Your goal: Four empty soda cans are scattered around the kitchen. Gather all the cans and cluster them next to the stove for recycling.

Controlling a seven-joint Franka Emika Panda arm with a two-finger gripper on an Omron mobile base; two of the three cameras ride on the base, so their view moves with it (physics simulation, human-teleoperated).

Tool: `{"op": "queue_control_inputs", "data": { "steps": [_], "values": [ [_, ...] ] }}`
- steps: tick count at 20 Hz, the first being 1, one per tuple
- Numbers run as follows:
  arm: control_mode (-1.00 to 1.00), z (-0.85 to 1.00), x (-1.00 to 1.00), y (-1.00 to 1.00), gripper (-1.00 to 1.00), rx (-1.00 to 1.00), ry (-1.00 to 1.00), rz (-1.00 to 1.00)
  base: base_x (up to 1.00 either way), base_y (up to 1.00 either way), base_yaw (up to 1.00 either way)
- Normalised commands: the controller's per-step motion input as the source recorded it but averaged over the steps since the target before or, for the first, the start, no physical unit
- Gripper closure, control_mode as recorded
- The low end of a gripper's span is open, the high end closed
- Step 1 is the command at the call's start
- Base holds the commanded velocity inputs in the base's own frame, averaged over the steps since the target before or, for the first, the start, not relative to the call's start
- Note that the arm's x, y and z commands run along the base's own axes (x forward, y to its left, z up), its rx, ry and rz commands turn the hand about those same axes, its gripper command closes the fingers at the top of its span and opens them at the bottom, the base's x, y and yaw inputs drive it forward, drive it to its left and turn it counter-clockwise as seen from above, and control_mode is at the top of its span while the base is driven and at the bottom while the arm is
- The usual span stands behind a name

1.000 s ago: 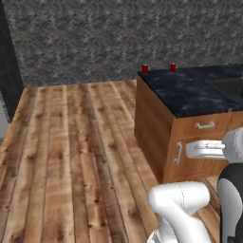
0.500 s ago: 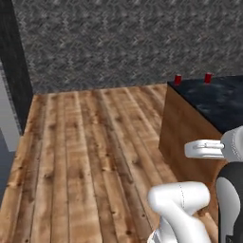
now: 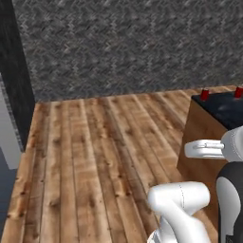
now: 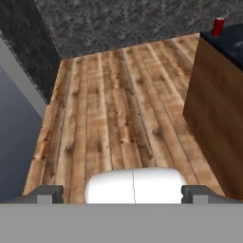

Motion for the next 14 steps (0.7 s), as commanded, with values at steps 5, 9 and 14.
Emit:
{"op": "queue_control_inputs", "data": {
  "steps": [5, 9, 14],
  "values": [
    [1.00, 0.00, 0.00, 0.00, -1.00, 0.00, 0.00, 0.00, 1.00, 0.35, 0.00],
    [1.00, 0.00, 0.00, 0.00, -1.00, 0.00, 0.00, 0.00, 1.00, 0.33, 0.00],
    [1.00, 0.00, 0.00, 0.00, -1.00, 0.00, 0.00, 0.00, 1.00, 0.31, -0.02]
  ]
}}
